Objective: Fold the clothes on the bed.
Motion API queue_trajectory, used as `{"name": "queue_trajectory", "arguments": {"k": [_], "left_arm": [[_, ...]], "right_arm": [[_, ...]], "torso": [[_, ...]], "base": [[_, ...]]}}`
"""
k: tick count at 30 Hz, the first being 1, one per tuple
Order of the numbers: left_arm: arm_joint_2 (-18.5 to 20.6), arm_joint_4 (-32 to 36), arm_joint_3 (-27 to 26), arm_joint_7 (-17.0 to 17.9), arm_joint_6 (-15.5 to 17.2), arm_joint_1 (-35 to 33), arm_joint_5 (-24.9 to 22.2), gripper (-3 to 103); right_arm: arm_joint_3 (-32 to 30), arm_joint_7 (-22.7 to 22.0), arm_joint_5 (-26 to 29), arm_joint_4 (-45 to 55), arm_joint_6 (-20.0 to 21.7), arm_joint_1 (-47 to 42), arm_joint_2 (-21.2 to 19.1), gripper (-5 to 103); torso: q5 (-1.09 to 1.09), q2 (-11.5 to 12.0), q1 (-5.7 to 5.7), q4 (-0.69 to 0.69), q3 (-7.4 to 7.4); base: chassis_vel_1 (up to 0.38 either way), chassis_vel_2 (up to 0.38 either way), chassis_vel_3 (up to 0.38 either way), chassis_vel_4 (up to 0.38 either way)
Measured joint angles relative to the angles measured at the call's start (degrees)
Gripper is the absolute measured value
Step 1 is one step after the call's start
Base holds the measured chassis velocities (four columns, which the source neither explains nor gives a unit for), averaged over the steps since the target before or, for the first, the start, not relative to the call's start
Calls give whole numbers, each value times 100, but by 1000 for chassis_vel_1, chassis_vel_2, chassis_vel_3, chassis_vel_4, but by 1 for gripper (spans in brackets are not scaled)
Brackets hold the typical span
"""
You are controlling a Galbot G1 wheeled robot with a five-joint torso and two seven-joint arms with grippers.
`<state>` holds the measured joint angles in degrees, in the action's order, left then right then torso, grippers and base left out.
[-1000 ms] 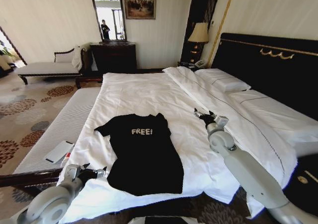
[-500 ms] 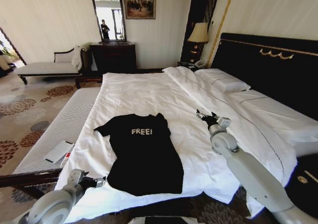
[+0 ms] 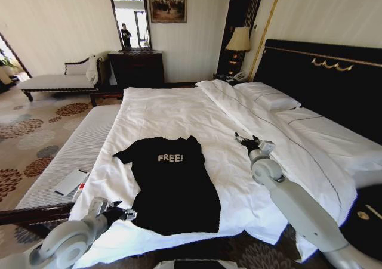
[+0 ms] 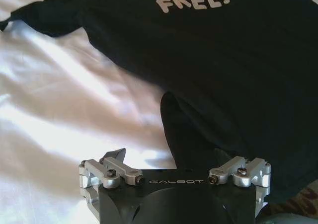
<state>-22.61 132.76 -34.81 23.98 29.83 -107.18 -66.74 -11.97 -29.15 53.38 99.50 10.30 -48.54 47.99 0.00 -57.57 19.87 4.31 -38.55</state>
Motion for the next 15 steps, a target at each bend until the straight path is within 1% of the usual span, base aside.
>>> {"name": "queue_trajectory", "arguments": {"k": [1,4,7,11,13,15], "left_arm": [[0,0,0,0,0,0,0,103],[-24,-94,336,2,38,188,-8,99],[-45,-108,425,2,60,206,-9,99],[-58,-123,441,4,37,206,-7,79],[-63,-124,433,4,25,208,-7,79],[-72,-123,410,4,0,204,-5,68]], "right_arm": [[0,0,0,0,0,0,0,100],[38,-5,0,-69,1,49,25,100],[62,-7,0,-95,1,71,38,100],[133,-16,-1,-142,3,147,71,100],[147,-19,0,-145,4,166,75,100],[183,-21,3,-157,7,215,77,100]], "torso": [[0,0,0,0,0],[-1,1,0,1,0],[-1,1,0,0,0],[0,0,0,0,0],[0,0,0,0,0],[0,0,0,0,0]], "base": [[0,0,0,0],[0,0,0,0],[0,0,0,0],[0,0,0,0],[0,0,0,0],[0,0,0,0]]}}
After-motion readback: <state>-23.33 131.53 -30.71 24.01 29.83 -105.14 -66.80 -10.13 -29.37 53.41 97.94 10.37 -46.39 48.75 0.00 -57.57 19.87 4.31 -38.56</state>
